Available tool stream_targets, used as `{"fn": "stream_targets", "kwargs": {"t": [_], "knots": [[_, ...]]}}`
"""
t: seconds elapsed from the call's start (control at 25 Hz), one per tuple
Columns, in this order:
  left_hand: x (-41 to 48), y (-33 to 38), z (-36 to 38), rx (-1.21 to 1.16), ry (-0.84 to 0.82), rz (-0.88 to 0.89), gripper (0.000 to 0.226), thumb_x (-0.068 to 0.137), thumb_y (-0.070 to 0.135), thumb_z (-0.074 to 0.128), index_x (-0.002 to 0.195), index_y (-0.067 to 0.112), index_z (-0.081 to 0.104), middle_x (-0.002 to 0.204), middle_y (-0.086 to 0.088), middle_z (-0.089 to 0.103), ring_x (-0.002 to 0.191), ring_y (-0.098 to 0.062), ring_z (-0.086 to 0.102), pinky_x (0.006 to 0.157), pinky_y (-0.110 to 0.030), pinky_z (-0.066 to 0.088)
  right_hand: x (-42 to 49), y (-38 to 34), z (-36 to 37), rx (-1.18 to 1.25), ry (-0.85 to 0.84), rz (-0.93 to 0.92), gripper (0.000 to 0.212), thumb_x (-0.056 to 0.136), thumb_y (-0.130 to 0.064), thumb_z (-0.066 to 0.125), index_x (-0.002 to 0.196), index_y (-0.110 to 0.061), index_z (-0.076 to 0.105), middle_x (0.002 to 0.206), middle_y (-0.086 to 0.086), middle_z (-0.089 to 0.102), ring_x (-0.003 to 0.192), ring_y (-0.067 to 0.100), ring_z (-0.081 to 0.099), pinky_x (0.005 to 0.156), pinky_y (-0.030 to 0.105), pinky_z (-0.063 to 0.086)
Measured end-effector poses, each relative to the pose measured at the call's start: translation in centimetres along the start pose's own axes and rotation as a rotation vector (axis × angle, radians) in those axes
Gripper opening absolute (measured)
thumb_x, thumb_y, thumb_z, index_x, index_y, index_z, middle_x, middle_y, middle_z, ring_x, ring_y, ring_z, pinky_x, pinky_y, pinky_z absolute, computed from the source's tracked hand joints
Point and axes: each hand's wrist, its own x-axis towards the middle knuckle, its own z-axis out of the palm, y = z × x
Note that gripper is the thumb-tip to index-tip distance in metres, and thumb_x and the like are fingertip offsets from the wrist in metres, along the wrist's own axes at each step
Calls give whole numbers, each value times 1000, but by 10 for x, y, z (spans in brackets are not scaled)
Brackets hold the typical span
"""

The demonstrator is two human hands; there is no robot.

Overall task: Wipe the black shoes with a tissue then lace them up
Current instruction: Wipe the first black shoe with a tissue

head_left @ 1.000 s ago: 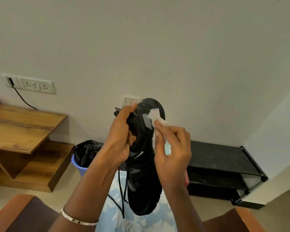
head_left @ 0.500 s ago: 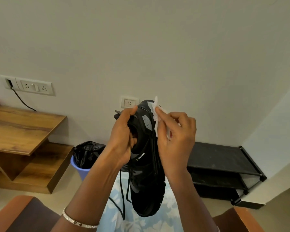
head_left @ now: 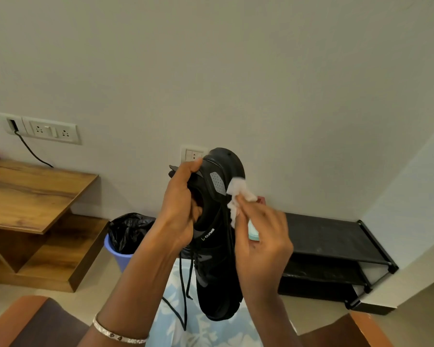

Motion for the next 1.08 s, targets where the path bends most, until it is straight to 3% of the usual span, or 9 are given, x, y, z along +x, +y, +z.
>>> {"fn": "stream_targets", "kwargs": {"t": [0.16, 0.24, 0.32, 0.4, 0.56, 0.68, 0.76, 0.92, 1.08], "knots": [[-9, -6, 7, 93, -57, 20, 34, 98, 40, 51, 100, 16, 73, 92, -10, 77, 82, -23, 74, 79, -40, 58, 54, -8, 3, 10, -11, -1, 23, 89, -9, 75, 112, -14, 76, 91, 0, 64, 84, 18, 59, 70, 22, 51], [-12, -6, 9, 87, -49, 50, 30, 98, 39, 51, 95, 20, 74, 92, -9, 77, 83, -24, 74, 83, -43, 56, 68, -13, 6, 42, -30, 18, 22, 92, -11, 72, 113, -14, 76, 95, 1, 60, 87, 19, 60, 73, 17, 49], [-14, -4, 10, 64, -51, 80, 36, 99, 37, 49, 79, 26, 78, 85, -6, 77, 77, -20, 74, 80, -41, 56, 69, -15, 5, 92, -39, 52, 21, 94, -14, 70, 114, -16, 76, 101, 0, 56, 92, 17, 59, 77, 17, 50], [-18, -2, 10, 34, -67, 96, 46, 100, 35, 47, 68, 30, 78, 77, -3, 76, 71, -16, 72, 74, -35, 57, 56, -13, 1, 111, -20, 73, 21, 94, -16, 70, 114, -18, 76, 101, -4, 57, 94, 18, 58, 75, 33, 55], [-15, 3, 7, -99, 14, 65, 33, 98, 34, 51, 83, 14, 72, 75, -5, 75, 65, -15, 73, 54, -25, 57, 7, 2, -4, 35, -1, 72, 13, 90, -16, 75, 103, -14, 76, 96, -7, 65, 95, 14, 57, 76, 48, 51], [-10, 4, 2, -148, 56, 74, 27, 97, 33, 54, 84, 14, 67, 73, -3, 75, 65, -15, 73, 53, -24, 56, -18, 5, -5, 47, -30, 102, 13, 92, -25, 68, 102, -19, 71, 103, -13, 66, 104, 5, 55, 82, 44, 53], [-8, 4, 1, -162, 47, 78, 28, 97, 33, 53, 82, 14, 67, 73, -4, 75, 66, -15, 73, 56, -26, 57, -13, 5, -5, 45, -33, 108, 10, 92, -21, 72, 102, -20, 70, 107, -13, 60, 106, 7, 52, 82, 39, 54], [-11, 2, 4, -117, 0, 58, 30, 98, 33, 50, 87, 12, 69, 76, -7, 76, 67, -17, 73, 60, -28, 58, 23, -6, 0, 48, -6, 97, 11, 87, -17, 76, 97, -13, 75, 114, -3, 57, 108, 12, 49, 86, 14, 45], [-14, 4, 6, -136, 0, 75, 31, 99, 32, 50, 84, 13, 69, 74, -6, 76, 65, -16, 73, 59, -27, 58, 36, -9, 3, 76, -10, 23, 12, 89, -14, 74, 101, -11, 75, 106, -3, 63, 102, 12, 54, 85, 17, 46]]}}
